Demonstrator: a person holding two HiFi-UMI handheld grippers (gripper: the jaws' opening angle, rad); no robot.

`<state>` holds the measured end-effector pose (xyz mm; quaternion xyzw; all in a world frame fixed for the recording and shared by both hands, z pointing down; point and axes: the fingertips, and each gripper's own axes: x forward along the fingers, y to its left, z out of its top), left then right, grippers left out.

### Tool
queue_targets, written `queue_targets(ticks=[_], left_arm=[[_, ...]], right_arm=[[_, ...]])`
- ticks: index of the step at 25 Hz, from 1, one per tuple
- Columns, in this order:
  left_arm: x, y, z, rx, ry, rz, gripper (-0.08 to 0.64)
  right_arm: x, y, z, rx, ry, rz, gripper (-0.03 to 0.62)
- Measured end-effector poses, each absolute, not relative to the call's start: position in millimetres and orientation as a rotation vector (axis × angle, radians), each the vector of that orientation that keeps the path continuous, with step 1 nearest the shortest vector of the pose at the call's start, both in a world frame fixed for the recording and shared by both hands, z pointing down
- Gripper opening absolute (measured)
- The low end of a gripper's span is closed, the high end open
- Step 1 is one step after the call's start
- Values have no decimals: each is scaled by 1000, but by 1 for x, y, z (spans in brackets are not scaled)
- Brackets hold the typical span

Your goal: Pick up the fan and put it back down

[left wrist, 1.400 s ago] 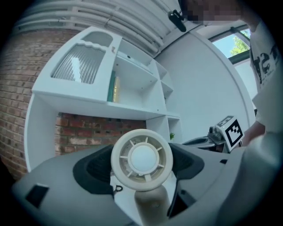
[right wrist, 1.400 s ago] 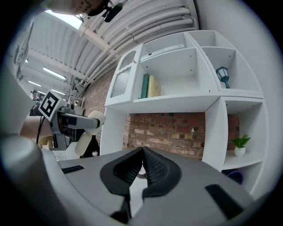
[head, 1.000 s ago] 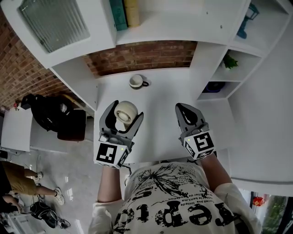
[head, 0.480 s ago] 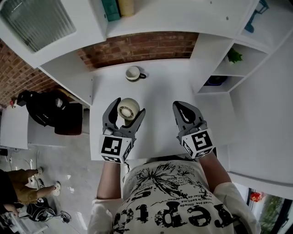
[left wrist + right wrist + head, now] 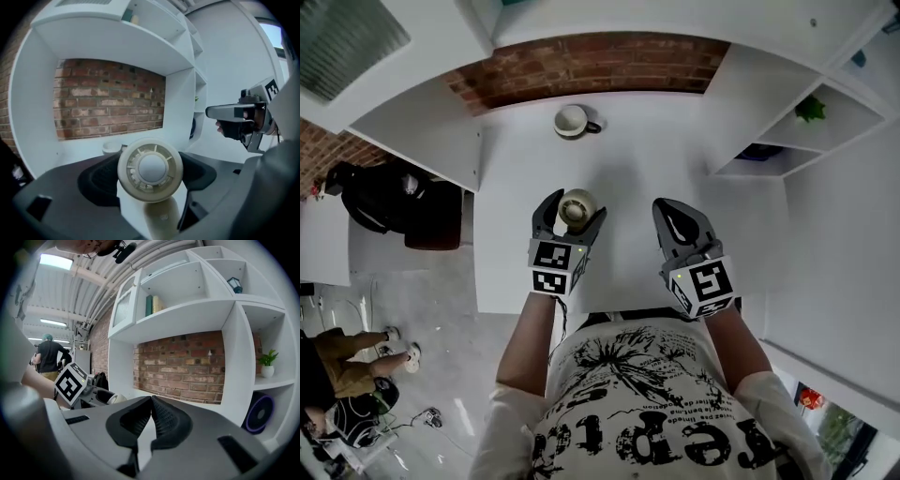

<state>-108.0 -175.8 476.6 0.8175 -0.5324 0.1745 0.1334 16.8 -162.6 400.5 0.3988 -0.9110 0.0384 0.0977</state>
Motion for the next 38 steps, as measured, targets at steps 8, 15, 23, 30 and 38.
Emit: queue_targets(ticks=[8,15,23,30,38], left_arm=[[-95,-203,573,2232,-1411,693,385],[-94,-216,631,2133,-1312,798,385],[-99,-223,662,2030,-1247,873,385],[-91,-221,673,2031,-1157,986,387],[-90,-219,673,2040,-1133,1025,387]], right_arm=[[17,-184,433,1148,-2663,201,15],[12,-194,453,1121,-2649,257,15],[3,-204,459,1112,-2637,263,14],[1,-209,465,1139,-2619,296,14],[-8,-205,459,1146,-2607,262,15]])
